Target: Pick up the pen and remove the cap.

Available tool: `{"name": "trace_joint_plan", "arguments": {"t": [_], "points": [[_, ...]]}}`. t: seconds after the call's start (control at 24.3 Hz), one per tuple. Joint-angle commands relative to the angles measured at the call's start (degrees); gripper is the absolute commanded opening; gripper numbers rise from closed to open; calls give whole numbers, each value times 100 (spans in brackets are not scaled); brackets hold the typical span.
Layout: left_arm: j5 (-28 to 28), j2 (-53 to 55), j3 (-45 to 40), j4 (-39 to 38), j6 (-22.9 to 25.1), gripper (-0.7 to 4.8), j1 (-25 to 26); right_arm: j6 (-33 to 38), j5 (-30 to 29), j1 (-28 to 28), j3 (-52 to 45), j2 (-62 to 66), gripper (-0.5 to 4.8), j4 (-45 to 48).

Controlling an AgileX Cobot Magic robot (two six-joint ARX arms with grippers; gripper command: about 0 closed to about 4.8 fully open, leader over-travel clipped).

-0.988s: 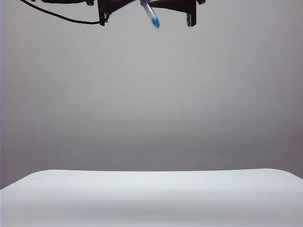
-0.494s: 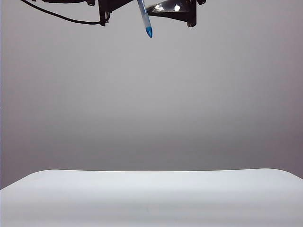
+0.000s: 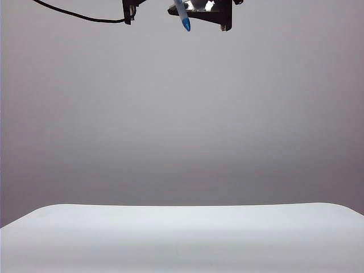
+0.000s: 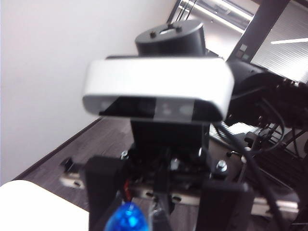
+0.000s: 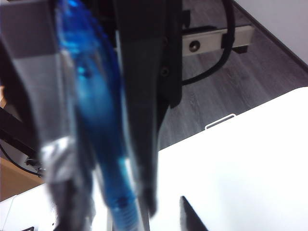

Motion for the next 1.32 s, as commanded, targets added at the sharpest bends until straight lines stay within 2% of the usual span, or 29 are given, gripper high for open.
{"name": "trace_joint_plan", "arguments": {"t": [0.04,0.12,0.16,0.21,0.45,0.78,1.19,1.28,1.32], "points": [[42,-17,22,127,-101,-6,-13,-15,-57,79,22,-17,150,74],[46,-17,24,131,-142,-6,-11,-15,-57,103,20,-17,31,76],[57,-17,24,131,-142,-6,-11,-15,-52,103,22,-17,2,72],[59,-17,24,129,-149,-6,-11,-15,-52,103,22,-17,-5,70],[-2,-17,24,68,-225,-6,-9,-22,-68,116,20,-17,-5,-238],[-765,-17,26,212,-245,-6,136,-791,-28,157,9,-17,-5,-1287],[-1097,-17,28,824,-350,-5,136,-787,-7,164,-214,15,-5,-1248],[-1217,-17,28,822,-328,-6,157,-785,127,166,-240,15,-5,-1255],[-1432,-17,28,796,-203,-6,271,-785,426,166,-278,13,-5,-1281]]}}
